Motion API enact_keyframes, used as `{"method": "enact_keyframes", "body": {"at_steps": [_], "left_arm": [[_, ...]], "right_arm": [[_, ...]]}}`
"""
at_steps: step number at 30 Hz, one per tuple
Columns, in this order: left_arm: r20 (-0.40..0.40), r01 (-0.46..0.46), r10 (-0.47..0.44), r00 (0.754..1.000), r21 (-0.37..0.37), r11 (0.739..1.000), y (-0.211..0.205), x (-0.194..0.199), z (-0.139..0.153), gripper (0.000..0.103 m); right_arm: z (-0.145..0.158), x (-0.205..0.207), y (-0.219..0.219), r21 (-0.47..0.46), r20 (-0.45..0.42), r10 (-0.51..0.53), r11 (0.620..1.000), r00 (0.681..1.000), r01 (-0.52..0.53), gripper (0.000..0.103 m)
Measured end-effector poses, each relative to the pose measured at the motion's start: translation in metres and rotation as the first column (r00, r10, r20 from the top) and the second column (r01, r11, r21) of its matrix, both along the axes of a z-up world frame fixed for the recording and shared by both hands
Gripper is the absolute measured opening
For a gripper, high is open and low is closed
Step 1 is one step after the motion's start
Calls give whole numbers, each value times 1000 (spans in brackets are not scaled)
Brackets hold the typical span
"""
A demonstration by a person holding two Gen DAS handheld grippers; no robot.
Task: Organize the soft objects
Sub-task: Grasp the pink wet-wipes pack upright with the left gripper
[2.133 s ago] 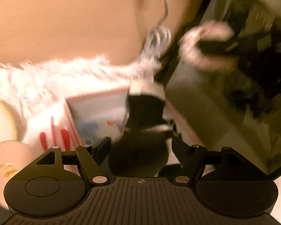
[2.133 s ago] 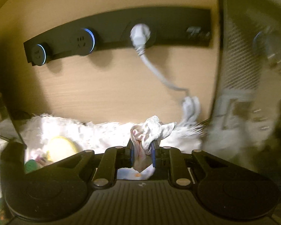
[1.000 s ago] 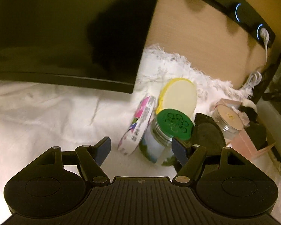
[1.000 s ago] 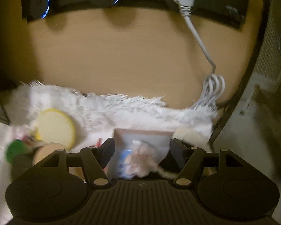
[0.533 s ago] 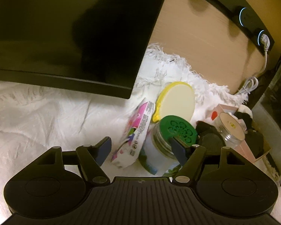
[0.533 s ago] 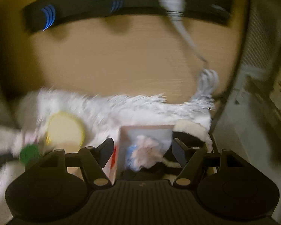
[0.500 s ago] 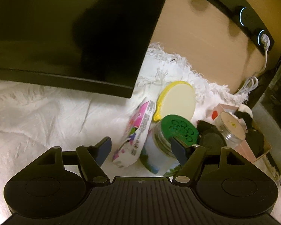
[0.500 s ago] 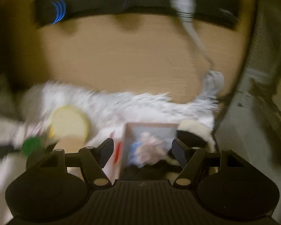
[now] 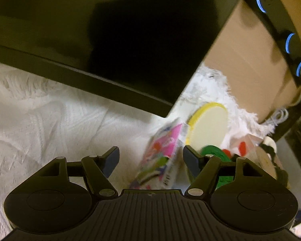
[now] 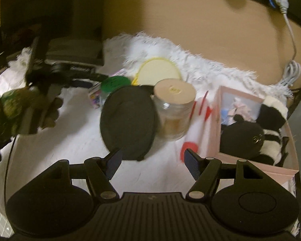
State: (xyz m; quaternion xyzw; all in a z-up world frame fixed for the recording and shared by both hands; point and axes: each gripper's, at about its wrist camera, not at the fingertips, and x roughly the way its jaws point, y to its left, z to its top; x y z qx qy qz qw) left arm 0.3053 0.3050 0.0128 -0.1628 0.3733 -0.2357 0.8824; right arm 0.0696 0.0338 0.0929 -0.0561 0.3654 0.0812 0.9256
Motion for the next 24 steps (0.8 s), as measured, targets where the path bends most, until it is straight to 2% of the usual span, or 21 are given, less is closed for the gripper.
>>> {"method": "enact_keyframes", "body": {"at_steps": [1, 4, 5, 7, 8, 12, 15, 18, 20, 23, 24], "left_arm": [[-9, -5, 5, 1000, 16, 1000, -1, 2, -2, 68], [-1, 21, -21, 1000, 40, 999, -4, -1, -4, 41], [11, 41, -41, 999, 33, 999, -3, -5, -2, 37], [46, 95, -97, 994, 42, 995, -2, -15, 3, 37], [72, 120, -125, 990, 71, 990, -1, -22, 6, 38], [130, 191, -226, 965, 236, 953, -12, -39, 12, 38], [123, 172, -226, 966, 344, 923, -27, -36, 5, 37], [107, 135, -177, 978, 318, 938, -30, -24, -2, 35], [85, 117, -146, 986, 279, 953, -29, -15, -5, 29], [-5, 110, -112, 994, 221, 969, -26, -3, -10, 25], [-10, 106, -107, 994, 209, 972, -25, -3, -10, 24]], "right_arm": [[-2, -3, 1, -9, 0, 3, 1000, 1000, -3, 69], [-4, -6, 3, -50, 12, -1, 999, 1000, 2, 69], [-4, -7, 3, -55, 13, -4, 998, 1000, 4, 69], [-5, -7, 3, -52, 9, -5, 999, 1000, 6, 69], [-6, -8, 2, -47, 4, -4, 999, 1000, 4, 69], [-13, -5, 5, -42, -18, 6, 999, 1000, -7, 69], [-17, -1, 12, -45, -30, 24, 999, 999, -25, 69], [-19, 0, 21, -68, -21, 47, 997, 999, -48, 69], [-20, 1, 25, -80, -14, 57, 995, 998, -58, 69], [-17, 3, 27, -93, 8, 63, 994, 998, -62, 69], [-17, 5, 26, -96, 13, 64, 993, 998, -62, 69]]}}
